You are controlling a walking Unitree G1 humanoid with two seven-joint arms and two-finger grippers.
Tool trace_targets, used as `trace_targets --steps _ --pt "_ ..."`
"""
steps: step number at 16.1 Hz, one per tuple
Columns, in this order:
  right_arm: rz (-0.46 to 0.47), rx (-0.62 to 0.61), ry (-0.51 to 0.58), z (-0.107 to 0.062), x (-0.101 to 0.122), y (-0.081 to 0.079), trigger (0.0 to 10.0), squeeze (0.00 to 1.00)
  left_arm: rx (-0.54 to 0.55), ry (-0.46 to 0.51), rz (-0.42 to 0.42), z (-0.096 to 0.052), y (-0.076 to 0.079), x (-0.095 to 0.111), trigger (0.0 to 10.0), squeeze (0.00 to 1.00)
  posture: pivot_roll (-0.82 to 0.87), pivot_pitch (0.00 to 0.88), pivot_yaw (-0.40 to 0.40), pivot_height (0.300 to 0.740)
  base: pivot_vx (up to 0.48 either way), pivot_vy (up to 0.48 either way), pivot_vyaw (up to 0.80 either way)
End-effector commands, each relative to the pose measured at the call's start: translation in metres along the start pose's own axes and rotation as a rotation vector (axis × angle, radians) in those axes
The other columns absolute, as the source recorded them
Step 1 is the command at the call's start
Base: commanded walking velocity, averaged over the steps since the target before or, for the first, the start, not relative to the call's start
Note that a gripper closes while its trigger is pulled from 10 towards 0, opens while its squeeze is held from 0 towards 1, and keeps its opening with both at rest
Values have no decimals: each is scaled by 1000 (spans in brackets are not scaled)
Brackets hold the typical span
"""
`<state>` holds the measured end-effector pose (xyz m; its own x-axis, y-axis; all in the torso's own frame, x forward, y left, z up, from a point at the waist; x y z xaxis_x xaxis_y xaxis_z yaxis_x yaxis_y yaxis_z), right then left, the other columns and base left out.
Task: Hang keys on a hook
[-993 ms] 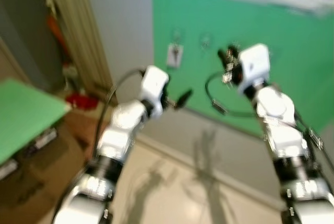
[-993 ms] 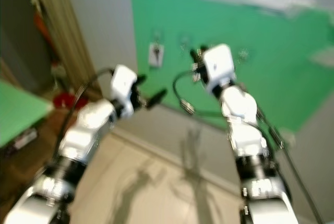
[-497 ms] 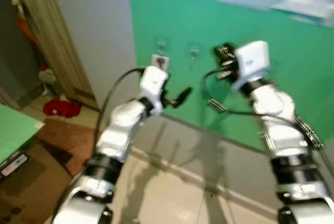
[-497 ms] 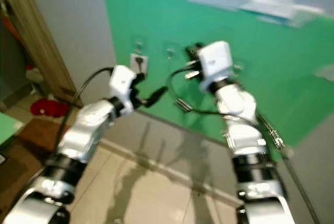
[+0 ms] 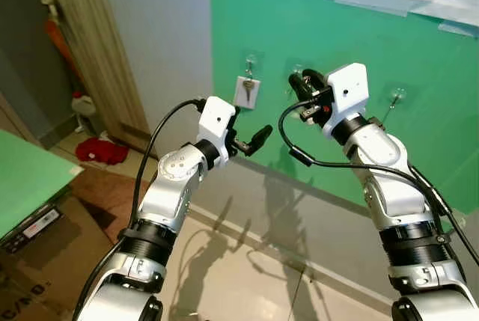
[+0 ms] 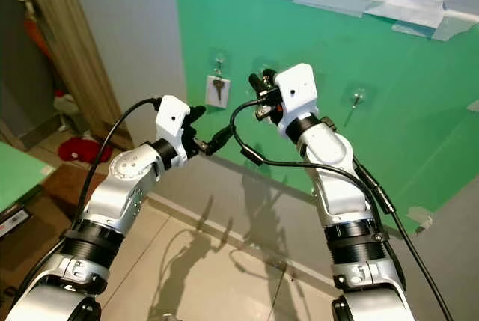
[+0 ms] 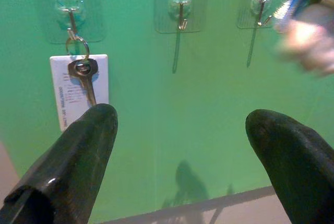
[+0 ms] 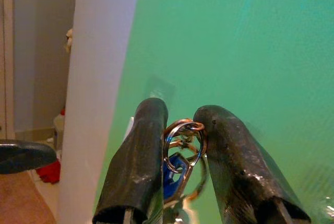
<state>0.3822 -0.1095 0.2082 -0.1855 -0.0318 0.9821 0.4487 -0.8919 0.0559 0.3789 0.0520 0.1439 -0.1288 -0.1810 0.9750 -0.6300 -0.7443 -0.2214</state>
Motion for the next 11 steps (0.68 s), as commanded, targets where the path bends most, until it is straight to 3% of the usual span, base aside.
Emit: trace_targets --steps 1,3,8,11 --pt "29 -21 14 3 5 6 0 0 3 3 7 1 -1 2 10000 0 -14 0 7 740 0 0 0" --pt "120 -76 25 5 4 18 0 0 -3 0 12 1 -1 1 10000 0 -12 0 7 740 0 0 0" --pt "194 -193 34 2 0 50 0 0 -14 -1 16 1 0 1 10000 0 -12 0 13 740 0 0 0" --pt "238 -217 36 -1 -3 56 0 0 -17 -4 18 0 1 0 10000 0 -11 0 10 740 0 0 0"
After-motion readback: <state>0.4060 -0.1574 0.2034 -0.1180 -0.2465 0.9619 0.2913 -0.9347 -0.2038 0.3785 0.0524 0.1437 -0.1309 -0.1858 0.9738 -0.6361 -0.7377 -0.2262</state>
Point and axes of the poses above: a point about 5 cm out from each wrist's last joint towards the gripper, its own z axis pointing out of the wrist towards the gripper, its own x axis along the axis of the wrist's last joint, y = z × x, the point moved 5 cm from there along z, pointing out of the wrist towards the gripper, and after that the axes turned 10 degrees about z, right-handed, at the moved point
